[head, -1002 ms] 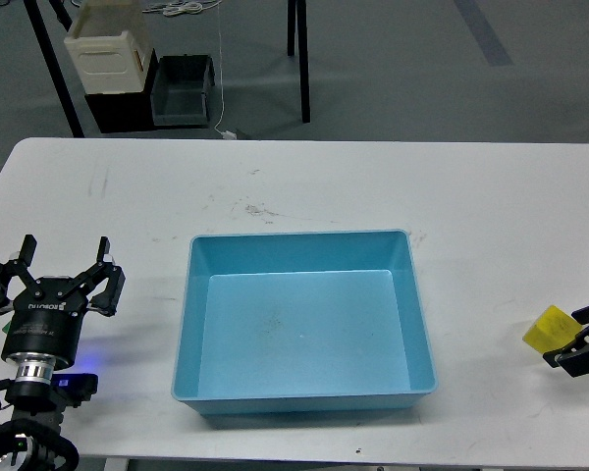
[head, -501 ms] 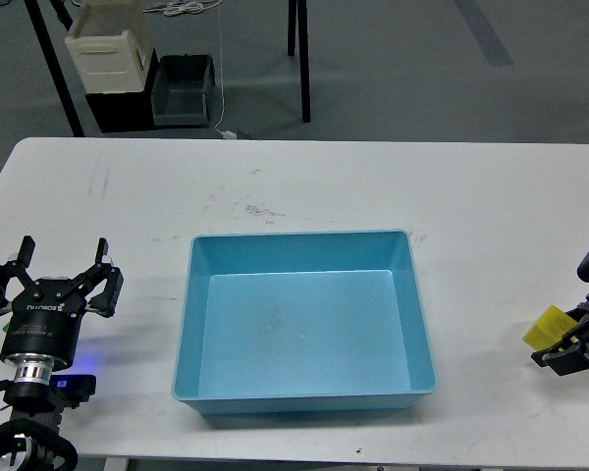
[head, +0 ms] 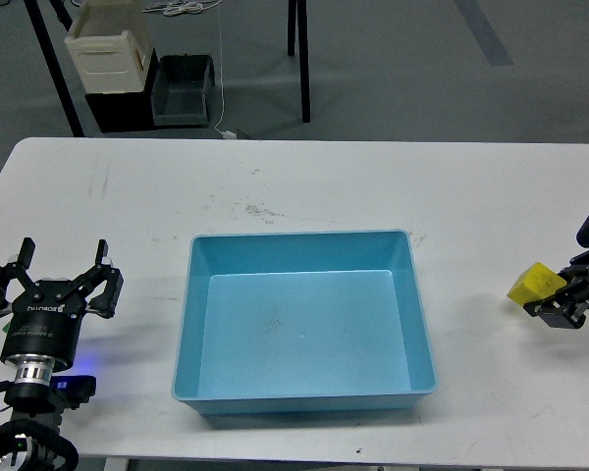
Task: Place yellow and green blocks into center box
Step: 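Lift the yellow cube with the right gripper and carry it over the box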
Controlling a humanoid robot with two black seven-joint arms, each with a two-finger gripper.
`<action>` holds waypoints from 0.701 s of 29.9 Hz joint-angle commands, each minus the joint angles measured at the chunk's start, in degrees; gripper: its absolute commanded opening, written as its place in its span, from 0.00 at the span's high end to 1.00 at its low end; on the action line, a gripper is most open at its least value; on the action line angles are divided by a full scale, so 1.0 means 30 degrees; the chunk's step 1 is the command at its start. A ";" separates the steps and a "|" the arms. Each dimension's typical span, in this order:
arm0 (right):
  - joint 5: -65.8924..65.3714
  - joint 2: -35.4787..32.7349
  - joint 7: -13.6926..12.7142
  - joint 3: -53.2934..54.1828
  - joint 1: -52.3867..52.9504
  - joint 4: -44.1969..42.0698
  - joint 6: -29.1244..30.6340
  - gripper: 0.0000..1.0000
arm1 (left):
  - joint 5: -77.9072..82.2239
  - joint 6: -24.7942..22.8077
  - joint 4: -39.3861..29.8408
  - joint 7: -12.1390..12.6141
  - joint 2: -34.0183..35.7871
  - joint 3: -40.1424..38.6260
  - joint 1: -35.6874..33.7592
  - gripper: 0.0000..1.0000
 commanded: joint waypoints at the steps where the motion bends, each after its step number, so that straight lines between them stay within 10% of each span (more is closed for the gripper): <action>1: 0.0026 -0.0252 -0.0004 0.0004 0.2067 0.0044 -0.0821 1.00 | 0.0026 0.0000 0.0000 0.0000 0.0010 0.0001 -0.0003 0.00; 8: 0.0084 -0.0021 -0.0004 -0.0318 0.7721 0.0072 -0.1116 1.00 | -0.0003 0.0000 0.0000 0.0000 0.0010 -0.0028 -0.0032 0.00; 21: 0.1636 0.7359 -0.0004 -0.5765 1.4406 0.0190 -0.1058 1.00 | 0.0026 0.0000 0.0000 0.0000 0.0097 -0.0585 -0.0178 0.00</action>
